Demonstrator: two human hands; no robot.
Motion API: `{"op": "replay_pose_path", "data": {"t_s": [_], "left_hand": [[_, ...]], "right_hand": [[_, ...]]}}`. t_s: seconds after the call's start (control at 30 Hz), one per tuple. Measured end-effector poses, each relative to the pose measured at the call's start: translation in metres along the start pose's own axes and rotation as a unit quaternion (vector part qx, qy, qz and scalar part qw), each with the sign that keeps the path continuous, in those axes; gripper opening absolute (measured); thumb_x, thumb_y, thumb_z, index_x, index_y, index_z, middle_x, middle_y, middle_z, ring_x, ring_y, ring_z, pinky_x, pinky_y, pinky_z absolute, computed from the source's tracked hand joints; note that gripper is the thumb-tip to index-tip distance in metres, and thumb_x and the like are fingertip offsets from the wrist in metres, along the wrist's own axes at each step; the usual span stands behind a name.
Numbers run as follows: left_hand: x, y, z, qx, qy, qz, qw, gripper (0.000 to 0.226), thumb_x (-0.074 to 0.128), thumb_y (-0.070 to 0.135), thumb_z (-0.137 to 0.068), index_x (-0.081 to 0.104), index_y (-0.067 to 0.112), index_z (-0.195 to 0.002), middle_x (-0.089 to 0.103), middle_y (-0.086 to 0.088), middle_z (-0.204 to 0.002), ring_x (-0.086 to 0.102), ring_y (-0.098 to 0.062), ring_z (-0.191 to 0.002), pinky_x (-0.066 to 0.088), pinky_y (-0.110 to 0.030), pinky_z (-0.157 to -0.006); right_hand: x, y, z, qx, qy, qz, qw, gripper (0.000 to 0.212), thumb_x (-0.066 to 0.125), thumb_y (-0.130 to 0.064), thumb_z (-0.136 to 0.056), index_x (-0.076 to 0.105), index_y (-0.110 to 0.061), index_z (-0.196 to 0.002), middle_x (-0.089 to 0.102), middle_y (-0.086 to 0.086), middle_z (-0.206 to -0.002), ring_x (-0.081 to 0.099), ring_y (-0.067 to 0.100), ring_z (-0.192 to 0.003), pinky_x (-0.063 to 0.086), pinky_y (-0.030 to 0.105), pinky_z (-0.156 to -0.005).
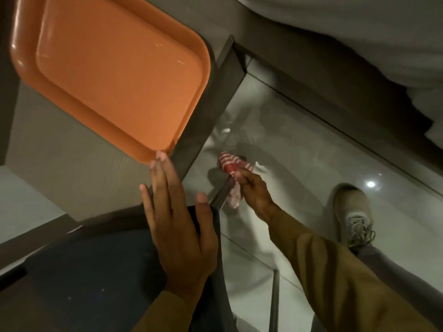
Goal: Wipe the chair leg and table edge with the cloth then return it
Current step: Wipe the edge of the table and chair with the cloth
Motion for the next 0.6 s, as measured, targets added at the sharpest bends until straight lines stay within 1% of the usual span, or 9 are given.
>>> {"op": "replay_pose_path", "data": {"t_s": [0.07,0.17,0.27,0.33,0.4,0.43,0.5,0.53,0.6], "left_hand": [[-0.002,0.001,-0.001,-0.008,-0.003,0.002,1.0,0.07,0.03,0.039,-0.111,0.019,0.007,-0.173,0.021,-0.004,-0.183,0.013,-0.014,-0.172,0.01,-0.056,-0.14],[-0.001,0.001,-0.001,-0.003,-0.011,-0.009,1.0,0.07,0.029,0.04,-0.112,0.017,0.009,-0.173,0.021,-0.005,-0.183,0.01,-0.012,-0.172,0.009,-0.055,-0.141],[0.0,0.0,0.0,0.0,-0.011,-0.011,1.0,0.07,0.026,0.043,-0.114,0.017,0.009,-0.173,0.02,-0.004,-0.183,0.01,-0.012,-0.172,0.007,-0.049,-0.142],[0.0,-0.001,0.0,0.003,-0.007,-0.007,1.0,0.07,0.021,0.048,-0.115,0.016,0.01,-0.174,0.02,-0.003,-0.183,0.011,-0.013,-0.172,0.005,-0.045,-0.142],[0.0,-0.003,0.0,0.007,0.0,0.003,1.0,0.07,0.017,0.052,-0.115,0.015,0.014,-0.174,0.02,-0.001,-0.184,0.013,-0.013,-0.172,0.005,-0.042,-0.142],[0.0,-0.003,0.0,0.008,0.005,0.008,1.0,0.069,0.017,0.052,-0.115,0.014,0.017,-0.174,0.02,0.0,-0.184,0.014,-0.013,-0.172,0.004,-0.041,-0.142],[-0.002,-0.003,0.0,0.01,0.013,0.015,1.0,0.067,0.017,0.052,-0.115,0.011,0.022,-0.175,0.02,0.002,-0.184,0.015,-0.012,-0.171,0.004,-0.038,-0.142],[-0.002,-0.003,0.0,0.011,0.014,0.017,1.0,0.066,0.017,0.052,-0.115,0.01,0.024,-0.174,0.02,0.002,-0.184,0.016,-0.013,-0.171,0.004,-0.038,-0.142],[-0.002,-0.002,-0.001,0.008,0.013,0.017,1.0,0.066,0.022,0.047,-0.115,0.012,0.02,-0.174,0.02,0.001,-0.184,0.016,-0.014,-0.171,0.005,-0.043,-0.142]], "right_hand": [[0.009,-0.01,0.038,-0.04,-0.049,0.006,0.998,0.031,0.05,-0.011,-0.113,0.072,-0.002,-0.133,0.072,0.017,-0.14,0.065,0.033,-0.136,0.049,0.049,-0.121],[0.028,-0.018,0.095,-0.135,-0.118,0.002,0.984,0.035,0.05,-0.02,-0.112,0.071,-0.026,-0.139,0.068,-0.017,-0.148,0.058,0.002,-0.144,0.045,0.018,-0.12],[0.028,-0.023,0.087,-0.199,-0.107,0.025,0.974,0.042,0.047,-0.007,-0.112,0.07,-0.03,-0.139,0.062,-0.025,-0.151,0.052,0.002,-0.149,0.037,0.022,-0.127],[0.024,-0.023,0.062,-0.212,-0.088,0.04,0.973,0.049,0.045,0.001,-0.112,0.068,-0.037,-0.133,0.065,-0.033,-0.141,0.055,-0.006,-0.142,0.038,0.015,-0.123],[0.015,-0.006,0.027,-0.161,-0.054,0.027,0.985,0.041,0.047,0.002,-0.111,0.069,-0.028,-0.13,0.068,-0.026,-0.136,0.06,-0.01,-0.132,0.042,0.017,-0.121],[0.008,0.003,0.009,-0.13,-0.029,0.021,0.991,0.035,0.048,0.002,-0.111,0.07,-0.017,-0.132,0.069,-0.014,-0.137,0.063,-0.002,-0.131,0.044,0.021,-0.121],[0.001,0.015,-0.017,-0.066,0.007,0.006,0.998,0.031,0.05,0.0,-0.111,0.067,0.0,-0.136,0.067,0.012,-0.145,0.062,0.02,-0.136,0.045,0.015,-0.116],[0.001,0.016,-0.023,-0.042,0.011,-0.009,0.999,0.032,0.05,-0.001,-0.111,0.065,0.005,-0.138,0.065,0.019,-0.148,0.06,0.028,-0.138,0.044,0.014,-0.112],[0.002,0.012,-0.022,-0.018,0.012,-0.019,1.0,0.034,0.049,-0.005,-0.112,0.063,0.007,-0.14,0.063,0.025,-0.149,0.058,0.036,-0.142,0.043,0.026,-0.119]]}}
Point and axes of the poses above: each hand's wrist, its own z-axis away from the middle knuckle, its own x-axis out of the palm, y = z × x, the point moved 8 cm from there along -z, towards the middle knuckle
